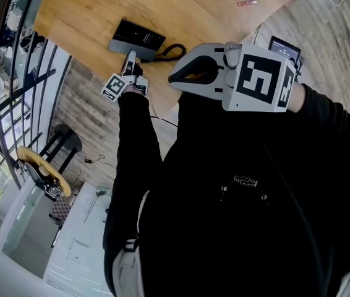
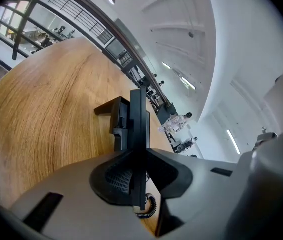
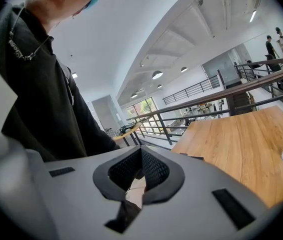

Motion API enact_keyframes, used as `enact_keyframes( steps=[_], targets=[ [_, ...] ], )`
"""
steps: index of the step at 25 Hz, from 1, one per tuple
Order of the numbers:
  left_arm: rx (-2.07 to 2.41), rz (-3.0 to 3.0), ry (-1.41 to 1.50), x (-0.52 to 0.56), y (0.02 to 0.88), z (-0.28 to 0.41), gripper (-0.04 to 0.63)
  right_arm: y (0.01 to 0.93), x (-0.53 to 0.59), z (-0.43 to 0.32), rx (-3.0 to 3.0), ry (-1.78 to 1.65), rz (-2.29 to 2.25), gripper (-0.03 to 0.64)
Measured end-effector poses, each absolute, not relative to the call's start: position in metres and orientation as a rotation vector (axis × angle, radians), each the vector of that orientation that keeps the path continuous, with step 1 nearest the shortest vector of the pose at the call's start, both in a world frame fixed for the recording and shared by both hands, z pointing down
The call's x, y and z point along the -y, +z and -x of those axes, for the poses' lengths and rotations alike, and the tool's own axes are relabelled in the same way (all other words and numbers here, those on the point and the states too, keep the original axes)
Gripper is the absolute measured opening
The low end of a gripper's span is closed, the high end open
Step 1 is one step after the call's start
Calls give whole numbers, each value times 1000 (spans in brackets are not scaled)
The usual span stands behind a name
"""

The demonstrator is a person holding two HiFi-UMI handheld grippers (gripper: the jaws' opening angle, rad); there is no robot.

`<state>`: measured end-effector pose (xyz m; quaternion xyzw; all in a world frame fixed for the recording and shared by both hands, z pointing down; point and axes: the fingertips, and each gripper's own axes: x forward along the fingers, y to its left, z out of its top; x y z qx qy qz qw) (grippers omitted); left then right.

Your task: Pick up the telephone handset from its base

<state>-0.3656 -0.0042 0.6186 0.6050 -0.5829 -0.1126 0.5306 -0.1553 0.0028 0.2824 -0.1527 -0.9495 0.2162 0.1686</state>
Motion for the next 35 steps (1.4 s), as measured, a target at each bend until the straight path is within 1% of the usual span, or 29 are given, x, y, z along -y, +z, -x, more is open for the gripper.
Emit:
enact_keyframes(
  steps=[5,12,18,23,26,35],
  targets=[
    [1455,-1470,-314,5,592,361,80,277,-4,150,2707,584,489,18],
    [1572,-1558,-365,11,514,339,80,260,-13,150,2717,538,627,18],
    [1708,-1635,-276,5,443,320,80,247,-25,161,2725,515,747,18],
    [1823,-1657,-277,-1,388,304,80,242,-32,165,2730,480,822,18],
    [1901,-1675,-227,-6,357,296,80,238,-34,169,2739,469,841,17],
    [2130,-1669,-67,-21,301,274,80,233,-30,174,2768,411,864,17]
  ],
)
